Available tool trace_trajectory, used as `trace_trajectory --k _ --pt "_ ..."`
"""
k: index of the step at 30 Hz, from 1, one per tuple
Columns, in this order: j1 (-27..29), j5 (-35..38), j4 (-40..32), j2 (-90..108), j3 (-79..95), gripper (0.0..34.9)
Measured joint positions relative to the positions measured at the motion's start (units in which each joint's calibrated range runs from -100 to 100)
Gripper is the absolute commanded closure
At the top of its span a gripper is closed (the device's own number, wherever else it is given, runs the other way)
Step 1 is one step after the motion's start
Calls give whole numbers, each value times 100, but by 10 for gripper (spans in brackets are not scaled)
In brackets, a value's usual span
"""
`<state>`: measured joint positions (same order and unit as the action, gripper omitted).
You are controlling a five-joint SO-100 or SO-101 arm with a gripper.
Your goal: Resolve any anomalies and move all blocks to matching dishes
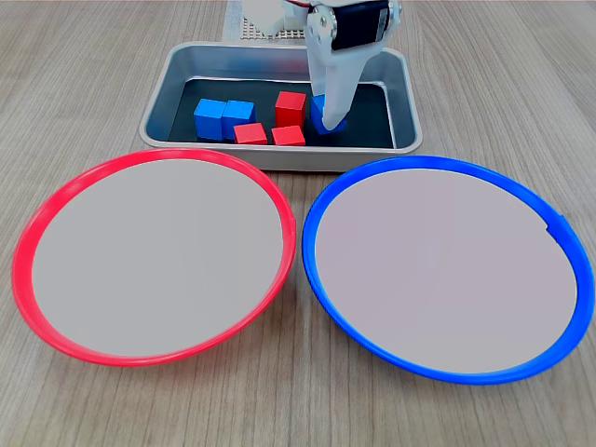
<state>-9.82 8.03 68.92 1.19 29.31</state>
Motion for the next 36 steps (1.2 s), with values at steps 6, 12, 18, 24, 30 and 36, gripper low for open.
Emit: trace_trajectory --k 6,12,18,24,30,36 --pt "18 -151 343 -128 -2332 348" --pt "-80 -303 -424 -1645 -4310 347" --pt "-292 -98 -1117 -2327 -4301 289" --pt "-416 24 -1264 -2396 -3993 213" --pt "-372 215 -514 -1995 -3857 237" --pt "71 752 848 -793 -3067 293"
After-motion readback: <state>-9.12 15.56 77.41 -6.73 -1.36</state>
